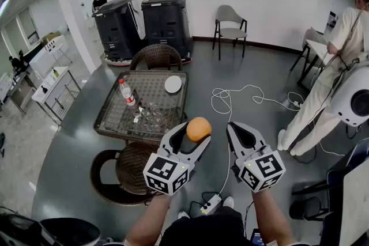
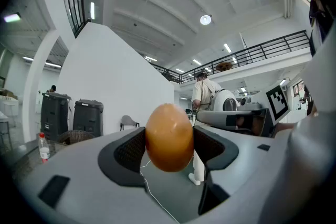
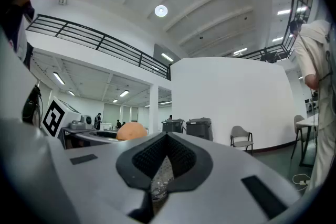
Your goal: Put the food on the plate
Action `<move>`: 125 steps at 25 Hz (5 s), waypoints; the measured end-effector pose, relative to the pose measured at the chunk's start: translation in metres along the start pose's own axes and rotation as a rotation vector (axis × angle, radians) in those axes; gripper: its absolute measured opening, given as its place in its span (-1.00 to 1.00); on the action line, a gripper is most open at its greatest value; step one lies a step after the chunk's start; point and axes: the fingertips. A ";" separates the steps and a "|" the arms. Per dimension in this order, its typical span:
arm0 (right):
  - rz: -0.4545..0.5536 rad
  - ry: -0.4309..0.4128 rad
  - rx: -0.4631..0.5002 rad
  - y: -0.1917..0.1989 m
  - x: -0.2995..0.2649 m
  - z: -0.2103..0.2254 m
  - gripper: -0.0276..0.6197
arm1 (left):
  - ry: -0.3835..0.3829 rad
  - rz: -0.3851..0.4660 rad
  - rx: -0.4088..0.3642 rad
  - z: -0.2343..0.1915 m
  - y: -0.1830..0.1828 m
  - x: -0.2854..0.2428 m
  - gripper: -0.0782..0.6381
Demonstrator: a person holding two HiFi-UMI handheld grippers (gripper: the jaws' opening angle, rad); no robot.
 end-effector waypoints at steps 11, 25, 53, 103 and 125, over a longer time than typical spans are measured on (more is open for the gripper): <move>0.017 -0.017 -0.039 0.007 -0.002 0.015 -0.91 | -0.007 0.002 0.007 0.001 0.003 -0.016 0.04; 0.021 -0.052 -0.053 0.016 -0.018 0.047 -0.91 | -0.045 -0.006 0.002 -0.004 0.003 -0.050 0.04; 0.002 -0.158 -0.072 0.072 -0.006 0.192 -0.91 | -0.187 -0.014 0.005 0.037 0.024 -0.181 0.04; 0.074 -0.491 -0.055 0.111 -0.539 0.270 -0.91 | -0.514 0.092 0.084 -0.394 -0.098 -0.364 0.04; 0.064 -1.080 -0.004 0.156 -0.608 0.143 -0.91 | -1.027 0.128 0.234 -0.473 -0.046 -0.289 0.04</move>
Point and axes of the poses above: the fingertips, and each gripper's own axes: x backward along the fingers, z to its right, y out of its underside, and after that the axes turned 14 degrees about x, right-handed
